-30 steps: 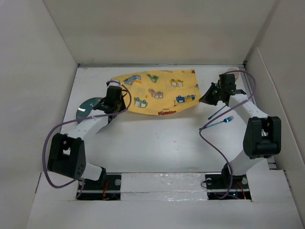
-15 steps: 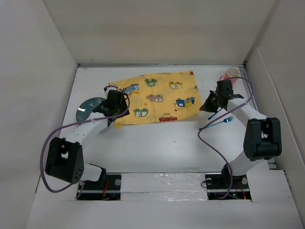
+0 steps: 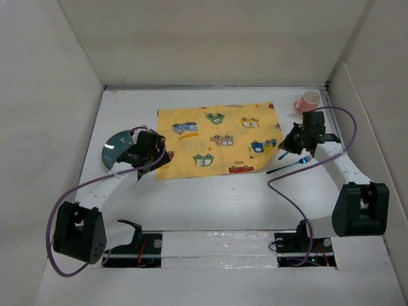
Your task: Set the dinner table for one person
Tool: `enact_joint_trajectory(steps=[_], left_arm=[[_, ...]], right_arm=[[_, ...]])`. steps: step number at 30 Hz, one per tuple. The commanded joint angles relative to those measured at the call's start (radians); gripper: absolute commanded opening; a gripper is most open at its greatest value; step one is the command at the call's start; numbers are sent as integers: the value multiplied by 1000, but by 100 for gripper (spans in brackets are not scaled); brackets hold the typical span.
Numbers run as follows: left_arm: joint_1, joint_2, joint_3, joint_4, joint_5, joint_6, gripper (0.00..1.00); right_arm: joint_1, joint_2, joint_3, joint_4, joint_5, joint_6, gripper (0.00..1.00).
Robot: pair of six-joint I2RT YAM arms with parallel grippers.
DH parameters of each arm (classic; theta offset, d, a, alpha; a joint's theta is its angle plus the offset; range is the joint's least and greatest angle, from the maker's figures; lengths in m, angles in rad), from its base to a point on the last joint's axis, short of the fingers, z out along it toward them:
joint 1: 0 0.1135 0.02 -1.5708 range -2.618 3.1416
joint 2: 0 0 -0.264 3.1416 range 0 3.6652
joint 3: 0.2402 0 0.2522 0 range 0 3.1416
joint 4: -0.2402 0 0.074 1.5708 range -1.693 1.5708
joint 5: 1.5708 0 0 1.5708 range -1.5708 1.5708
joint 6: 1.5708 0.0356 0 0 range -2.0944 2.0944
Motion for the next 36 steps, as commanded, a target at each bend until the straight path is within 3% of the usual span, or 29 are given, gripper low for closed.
enact_joint_trajectory(steps=[1,6,9,12,16,23,29,34,36], left_arm=[[7,-45,-47,28,102,-142,62],[-6,-68,-80,53,212,-268,61],[-15,-86,-84,25,145,-277,61],[-15,-40,-94,56,127,-225,60],[-38,53,-19,-68,22,-141,59],[11,24,-77,-87,16,-105,64],[11,156,-55,-41,-5,-110,48],[11,204,-25,-33,-38,-93,41],[11,227,-28,-30,-47,-89,31]], right_arm=[[8,13,17,-10,-30,-2,0],[17,-4,-29,1,-25,-2,0],[17,-15,-33,1,-22,-12,0],[17,-4,-29,-14,-33,-23,0],[17,14,-41,-19,-28,-29,0],[17,20,-38,-10,-28,-32,0],[26,24,-46,1,-42,-43,0],[35,25,-50,10,-51,-45,0],[35,25,-53,16,-56,-45,0]])
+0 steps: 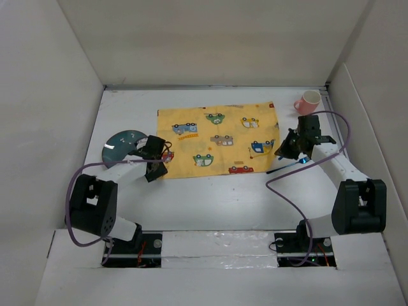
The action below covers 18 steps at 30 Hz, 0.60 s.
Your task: Set the dinner table for one person
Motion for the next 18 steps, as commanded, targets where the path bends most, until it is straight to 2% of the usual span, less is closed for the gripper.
enact_joint_trajectory(steps=[1,2,3,6,18], left_arm=[[3,31,13,0,-38,26,31],[3,53,12,1,-43,26,30],[3,64,13,1,-44,27,20],[3,97,7,6,-50,35,0],[3,-11,25,-100,-148,55,0]], right_arm=[[12,-2,-15,29,-20,-14,0],[12,-2,-18,39,-22,-13,0],[12,-2,-19,42,-26,-11,0],[12,7,-18,46,-28,-13,0],[32,35,-24,2,0,-20,0]])
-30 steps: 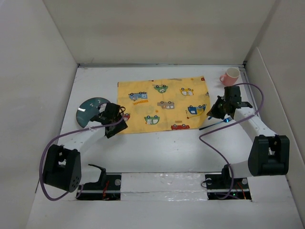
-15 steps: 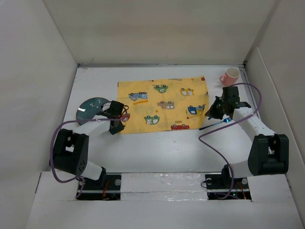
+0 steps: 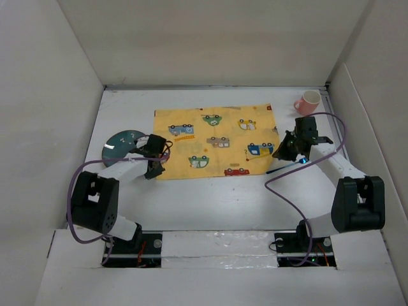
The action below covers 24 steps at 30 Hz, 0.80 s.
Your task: Set the dinner table for one person
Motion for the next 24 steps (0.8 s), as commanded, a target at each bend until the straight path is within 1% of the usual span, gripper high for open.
enact_joint_trajectory(steps=[1,5,8,11,16,24], left_arm=[[4,-80,-8,-100,-49,-5,0],[4,-131,-16,-117,-64,-22,0],[25,-133,-10,-123,-95,-19,0],[129,-111,2,-99,-57,7,0],[140,-122,19,-74,-58,44,0],[140,-114,-10,-71,11,52,1]], right_arm=[[17,17,-16,-29,28,-21,0],[17,17,-19,-29,54,-23,0],[26,38,-10,-50,33,-28,0],[44,38,-23,-73,26,-25,0],[45,12,-71,-88,32,-21,0],[45,-26,-111,-99,46,-17,0]])
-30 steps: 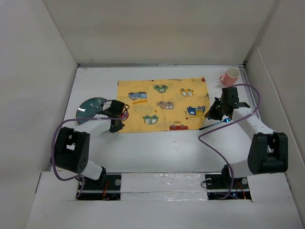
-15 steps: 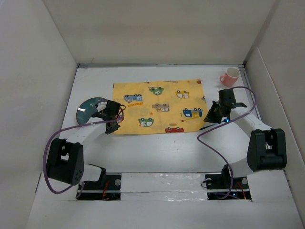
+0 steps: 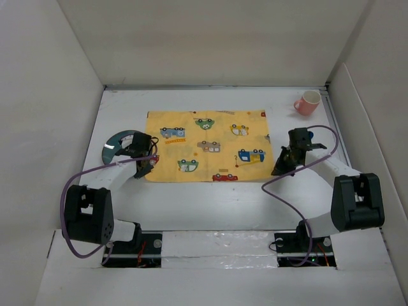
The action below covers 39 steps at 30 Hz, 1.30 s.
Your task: Set the dinner table for one person
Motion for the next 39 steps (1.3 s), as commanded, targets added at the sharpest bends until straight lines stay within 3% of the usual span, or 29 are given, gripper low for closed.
enact_joint_trajectory(steps=[1,8,10,11,15,17,21,24,25,26,27,29,30,35,39], left_arm=[[-1,-7,-2,0,25,19,2],[-1,-11,7,-25,18,10,0],[-1,-45,10,-39,12,1,0],[-1,-53,15,-42,12,-1,0],[-1,-77,55,-80,21,1,30],[-1,-106,82,-85,37,7,35],[-1,-150,252,-124,72,24,42],[-55,-143,397,-134,66,34,40],[-55,-146,429,-118,86,37,38],[-55,-150,453,-91,113,53,36],[-55,-153,513,-41,174,54,30],[-55,-154,584,4,231,53,16],[-55,-156,658,32,270,51,2],[-64,-179,822,32,342,44,0],[-105,-266,785,46,354,-20,0]], right_arm=[[4,-59,-8,-22,24,-2,0],[23,-70,-29,-25,7,10,1],[23,-58,-22,-33,5,7,7],[23,-56,-17,-35,5,7,15],[23,-94,15,-57,15,6,40],[23,-116,56,-93,48,1,48],[32,-153,202,-130,74,-7,51],[104,-161,296,-90,47,1,42],[130,-145,313,-53,36,13,33],[157,-132,345,-27,-11,15,5],[189,-115,359,-1,-30,21,0],[309,-47,415,77,-68,53,0],[353,-20,435,106,-73,59,0],[550,206,592,286,-117,141,0],[637,460,783,335,-117,200,0]])
